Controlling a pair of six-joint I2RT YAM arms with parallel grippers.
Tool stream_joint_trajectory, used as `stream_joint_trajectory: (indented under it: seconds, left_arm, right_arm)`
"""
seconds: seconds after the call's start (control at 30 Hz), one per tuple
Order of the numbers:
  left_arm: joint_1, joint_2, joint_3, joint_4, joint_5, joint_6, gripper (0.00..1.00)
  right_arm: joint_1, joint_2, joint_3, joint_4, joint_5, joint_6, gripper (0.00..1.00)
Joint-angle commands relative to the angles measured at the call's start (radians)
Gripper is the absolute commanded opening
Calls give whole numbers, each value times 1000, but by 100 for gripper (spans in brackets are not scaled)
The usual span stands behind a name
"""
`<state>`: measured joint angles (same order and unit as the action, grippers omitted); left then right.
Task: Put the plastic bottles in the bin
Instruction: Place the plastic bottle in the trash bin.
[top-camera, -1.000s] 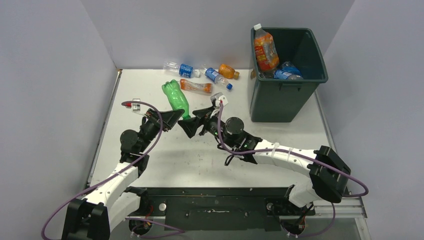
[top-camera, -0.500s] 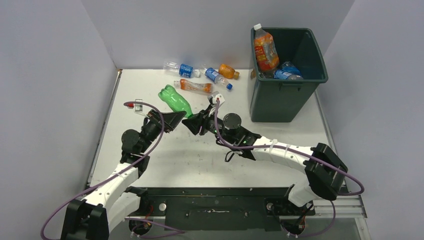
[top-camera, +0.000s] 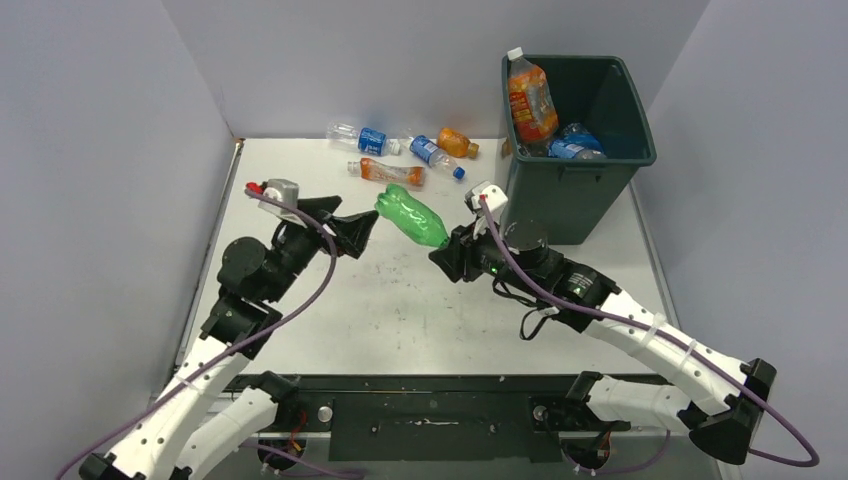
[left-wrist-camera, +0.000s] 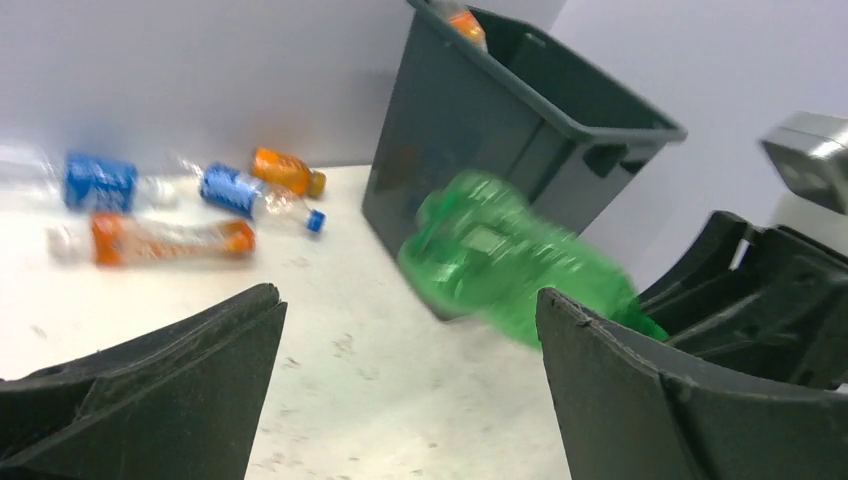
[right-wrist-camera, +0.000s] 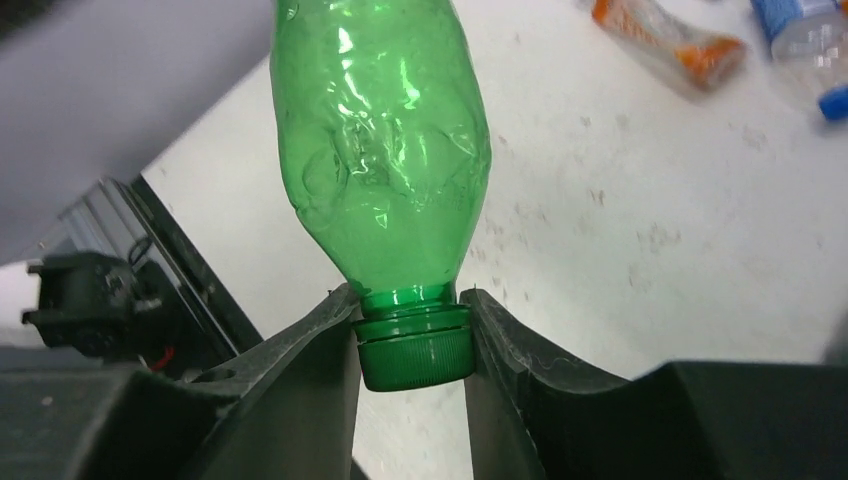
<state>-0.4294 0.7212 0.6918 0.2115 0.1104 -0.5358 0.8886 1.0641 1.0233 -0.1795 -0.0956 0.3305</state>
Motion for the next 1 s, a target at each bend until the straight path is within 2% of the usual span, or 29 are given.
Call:
stream_joint_trajectory:
  seconds: [0.0, 0.07, 0.2, 0.27, 0.37, 0.47, 0.63, 0.8, 0.97]
  left_arm:
    - [-172, 36, 255, -404, -88, 624, 96]
    - [-259, 16, 273, -443, -64, 829, 96]
    - [-413, -58, 217, -498, 10, 1251, 96]
    - [-457, -23, 259, -587, -20, 1388, 96]
    - [-515, 72, 305, -720, -84, 1518, 96]
    - [-596, 105, 266, -686, -143, 1585, 96]
    - [-680, 181, 267, -657, -128, 1604, 96]
    - [-698, 236, 275, -631, -162, 1611, 96]
    - [-701, 271, 246, -526, -223, 1579, 99]
  right_arm:
    - [-6, -31, 42, -418, 44, -19, 5]
    - [-5, -40, 51, -482, 23, -6, 5]
    - [-3, -43, 89, -567, -77, -21, 5]
    - [-4, -46, 112, -584, -111, -39, 5]
    - [-2, -35, 160, -606, -181, -68, 5]
    - [2, -11, 202, -632, -221, -94, 5]
    - [12, 13, 234, -653, -223, -110, 5]
    - [18, 23, 253, -661, -217, -119, 5]
    - [30, 19, 245, -646, -222, -117, 5]
